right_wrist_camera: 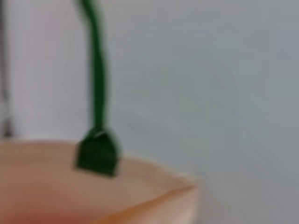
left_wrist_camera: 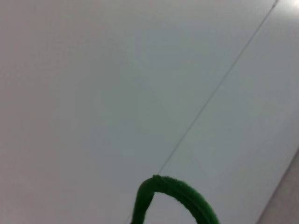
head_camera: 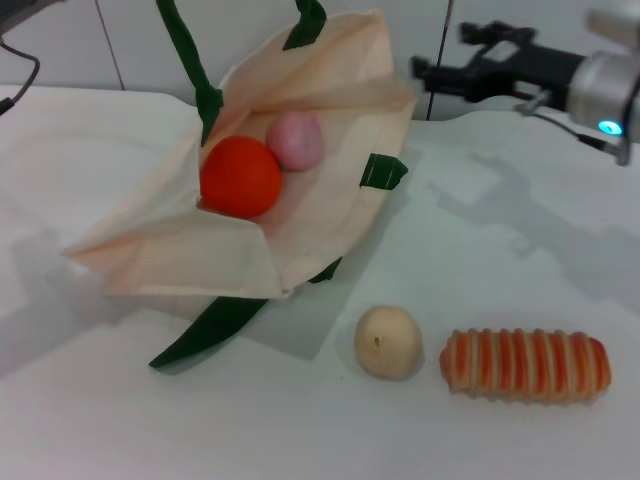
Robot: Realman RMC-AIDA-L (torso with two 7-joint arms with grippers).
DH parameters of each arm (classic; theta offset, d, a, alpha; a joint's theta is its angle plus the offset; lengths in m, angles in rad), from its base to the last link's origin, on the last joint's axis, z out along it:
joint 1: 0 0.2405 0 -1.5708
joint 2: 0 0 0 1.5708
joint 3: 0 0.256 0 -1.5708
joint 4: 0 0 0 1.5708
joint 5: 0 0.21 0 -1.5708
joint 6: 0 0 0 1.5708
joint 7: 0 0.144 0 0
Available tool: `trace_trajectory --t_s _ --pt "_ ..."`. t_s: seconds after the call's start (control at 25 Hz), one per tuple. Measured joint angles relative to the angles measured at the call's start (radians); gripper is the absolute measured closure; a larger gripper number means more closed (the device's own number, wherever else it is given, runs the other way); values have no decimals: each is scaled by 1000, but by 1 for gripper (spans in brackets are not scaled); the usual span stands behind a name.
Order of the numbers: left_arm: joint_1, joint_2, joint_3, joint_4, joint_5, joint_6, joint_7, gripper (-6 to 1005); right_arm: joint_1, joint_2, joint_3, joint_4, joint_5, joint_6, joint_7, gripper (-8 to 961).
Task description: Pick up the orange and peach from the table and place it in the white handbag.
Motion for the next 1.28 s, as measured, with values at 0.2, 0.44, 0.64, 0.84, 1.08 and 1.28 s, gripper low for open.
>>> trace_trajectory --t_s 0.2,0.44,0.64,0.84,1.08,1.28 --pt "16 -18 -1 -10 -3 97 -1 847 -65 -1 2 -48 94 -55 -4 60" --pt "37 -41 -20 -13 -6 197 13 697 -100 -1 4 -63 166 -69 -13 60" --pt "54 -71 -100 -14 -13 210 133 370 -146 3 4 -49 302 -81 -95 60" --pt "62 -111 -175 -32 -15 254 339 279 -219 4 4 35 566 -105 -299 60" --pt "51 -182 -329 -90 -24 377 682 176 -287 6 6 182 936 -103 -622 60" --pt "42 -197 -408 -189 -108 431 921 129 -316 7 6 265 1176 -96 -767 60"
